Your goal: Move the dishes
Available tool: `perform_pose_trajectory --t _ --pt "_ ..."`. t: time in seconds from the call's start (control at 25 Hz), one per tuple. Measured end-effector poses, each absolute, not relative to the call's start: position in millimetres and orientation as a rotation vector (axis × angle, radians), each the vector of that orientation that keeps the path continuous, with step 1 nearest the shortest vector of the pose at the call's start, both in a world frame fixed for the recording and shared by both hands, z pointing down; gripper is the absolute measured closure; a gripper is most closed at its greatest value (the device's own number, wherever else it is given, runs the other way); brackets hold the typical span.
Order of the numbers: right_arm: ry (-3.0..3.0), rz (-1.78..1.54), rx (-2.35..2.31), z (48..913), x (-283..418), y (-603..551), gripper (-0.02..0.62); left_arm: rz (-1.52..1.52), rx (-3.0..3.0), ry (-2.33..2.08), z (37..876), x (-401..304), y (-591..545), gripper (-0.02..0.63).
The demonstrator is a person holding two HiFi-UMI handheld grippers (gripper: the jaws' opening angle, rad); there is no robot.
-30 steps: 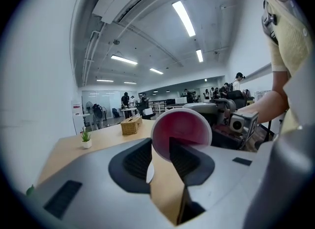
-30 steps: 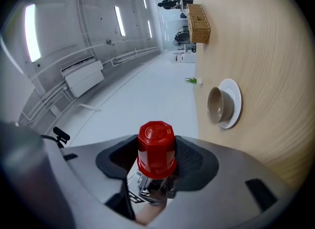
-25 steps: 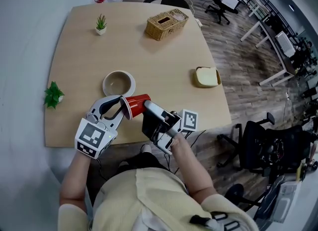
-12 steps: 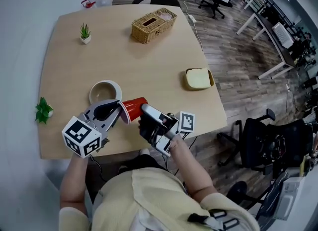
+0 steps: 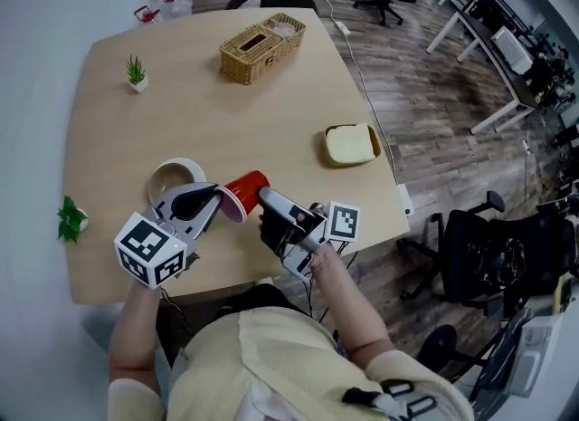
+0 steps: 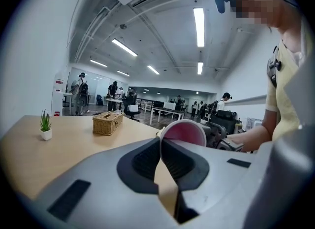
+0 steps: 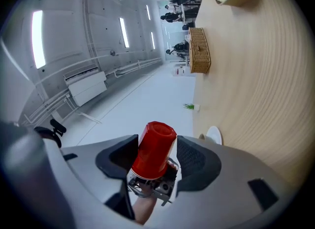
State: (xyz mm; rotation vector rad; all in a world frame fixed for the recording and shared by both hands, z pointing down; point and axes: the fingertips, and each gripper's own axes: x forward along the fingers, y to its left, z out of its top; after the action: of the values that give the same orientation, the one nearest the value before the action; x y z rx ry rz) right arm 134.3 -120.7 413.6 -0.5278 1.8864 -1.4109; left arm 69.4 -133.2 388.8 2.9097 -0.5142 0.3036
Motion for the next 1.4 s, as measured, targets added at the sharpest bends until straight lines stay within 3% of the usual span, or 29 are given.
perform_pose_trajectory --t 0.24,0.6,1.4 --pt "1.933 -1.371 -0.635 419 165 -123 0.350 0.336 2.868 -0.550 391 91 -153 0.580" --pt "2.220 -1.309 -0.889 445 184 -111 0.372 0.731 2.773 -0.625 424 122 -180 0.580" --pt "2.466 -1.289 -1.138 475 127 -81 0.402 1.401 2.540 -0.361 487 126 -208 0.580"
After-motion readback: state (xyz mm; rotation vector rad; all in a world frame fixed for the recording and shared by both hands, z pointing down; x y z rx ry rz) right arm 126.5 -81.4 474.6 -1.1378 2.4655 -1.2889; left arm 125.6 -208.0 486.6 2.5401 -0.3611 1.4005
